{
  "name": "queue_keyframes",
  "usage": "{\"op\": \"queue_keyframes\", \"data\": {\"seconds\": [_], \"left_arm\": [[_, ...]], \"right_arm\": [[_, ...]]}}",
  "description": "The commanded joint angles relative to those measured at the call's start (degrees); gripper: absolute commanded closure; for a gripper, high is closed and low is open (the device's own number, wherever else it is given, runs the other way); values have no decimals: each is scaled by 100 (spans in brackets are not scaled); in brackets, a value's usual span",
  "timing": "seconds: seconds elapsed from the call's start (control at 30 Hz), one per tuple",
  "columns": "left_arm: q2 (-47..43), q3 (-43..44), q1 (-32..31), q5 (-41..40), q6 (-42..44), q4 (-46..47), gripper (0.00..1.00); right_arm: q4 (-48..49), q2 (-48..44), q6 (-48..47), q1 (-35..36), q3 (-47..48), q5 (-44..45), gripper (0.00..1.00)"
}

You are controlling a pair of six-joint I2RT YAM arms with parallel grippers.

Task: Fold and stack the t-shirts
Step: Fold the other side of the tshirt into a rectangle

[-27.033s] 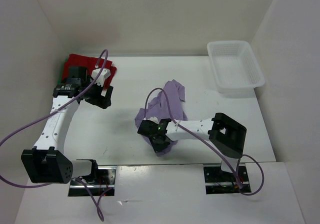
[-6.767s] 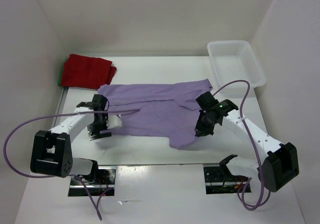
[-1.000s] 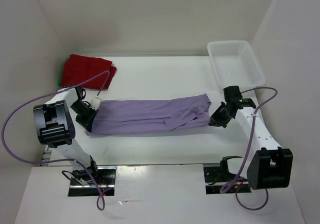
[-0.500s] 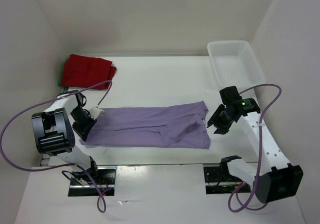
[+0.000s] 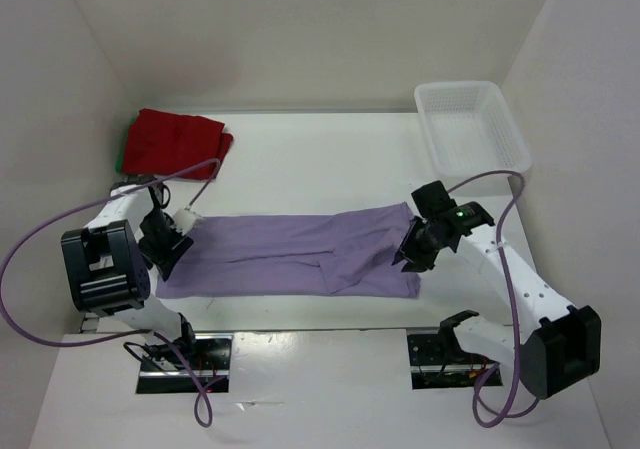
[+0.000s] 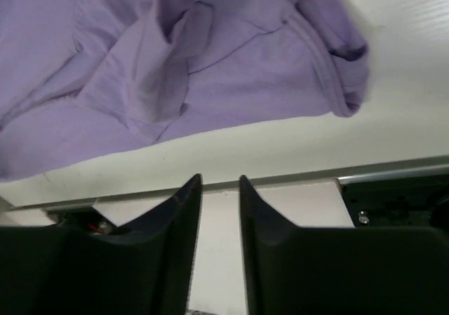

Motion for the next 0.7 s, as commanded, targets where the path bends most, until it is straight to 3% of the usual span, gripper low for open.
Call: {"op": "queue_keyframes", "data": {"seconds": [0.0,0.2,0.4,0.67], "left_arm": [[-457,433,36,-251,-95,-165,30],[-300,679,36,-234,-279,-218,25],[-194,618,36,-32,-402,-340,20],[-247,671,36,-32,-402,-402,19]], "right_arm": [[516,341,142,704,234,107,70],[885,1860,301,2060,700,442,99],[1123,3196,-51,2194,1227,889,100],[1123,4217,-551,2194,2114,1549,100]]}}
